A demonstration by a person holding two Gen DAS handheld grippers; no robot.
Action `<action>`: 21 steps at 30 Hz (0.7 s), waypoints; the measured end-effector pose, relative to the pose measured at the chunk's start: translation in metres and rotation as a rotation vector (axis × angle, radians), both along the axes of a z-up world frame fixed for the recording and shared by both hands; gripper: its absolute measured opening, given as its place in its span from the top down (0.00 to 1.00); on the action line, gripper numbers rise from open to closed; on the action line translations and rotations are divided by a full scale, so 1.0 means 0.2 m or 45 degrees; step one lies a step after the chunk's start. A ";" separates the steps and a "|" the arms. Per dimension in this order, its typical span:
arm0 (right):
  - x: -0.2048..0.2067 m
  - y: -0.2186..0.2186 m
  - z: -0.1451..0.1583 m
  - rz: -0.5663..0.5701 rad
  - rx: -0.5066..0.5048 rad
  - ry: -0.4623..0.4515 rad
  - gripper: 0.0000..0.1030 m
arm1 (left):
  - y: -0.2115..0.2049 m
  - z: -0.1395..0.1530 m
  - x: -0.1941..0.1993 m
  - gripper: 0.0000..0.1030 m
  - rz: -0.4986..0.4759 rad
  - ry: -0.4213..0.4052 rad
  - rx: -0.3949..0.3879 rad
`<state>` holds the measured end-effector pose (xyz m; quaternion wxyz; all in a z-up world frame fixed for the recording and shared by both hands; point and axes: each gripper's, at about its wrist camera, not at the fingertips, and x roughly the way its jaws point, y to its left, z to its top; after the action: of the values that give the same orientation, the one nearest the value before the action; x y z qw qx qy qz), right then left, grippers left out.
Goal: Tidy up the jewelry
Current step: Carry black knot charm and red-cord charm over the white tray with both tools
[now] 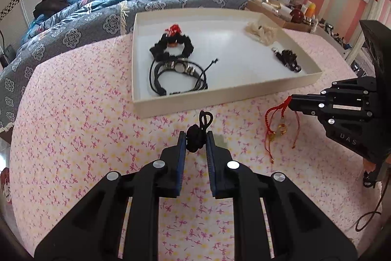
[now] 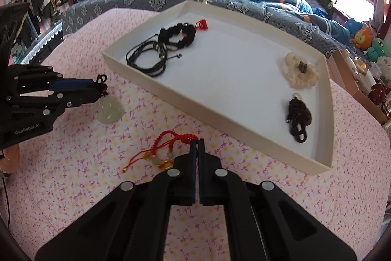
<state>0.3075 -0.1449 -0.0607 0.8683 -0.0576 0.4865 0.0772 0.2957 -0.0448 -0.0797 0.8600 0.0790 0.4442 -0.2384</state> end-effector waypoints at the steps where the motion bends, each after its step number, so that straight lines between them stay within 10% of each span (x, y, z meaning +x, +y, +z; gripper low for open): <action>1: -0.01 -0.01 0.01 -0.006 0.007 -0.011 0.99 | 0.00 0.02 -0.01 0.86 0.002 -0.015 -0.006; 21: 0.19 -0.30 0.36 -0.252 0.078 -0.227 1.00 | -0.27 0.37 0.36 0.86 0.054 -0.063 -0.096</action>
<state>0.3451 -0.2050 0.0123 0.9128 0.0106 0.4082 0.0006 0.3668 -0.0980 -0.0051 0.8779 0.0430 0.4152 -0.2344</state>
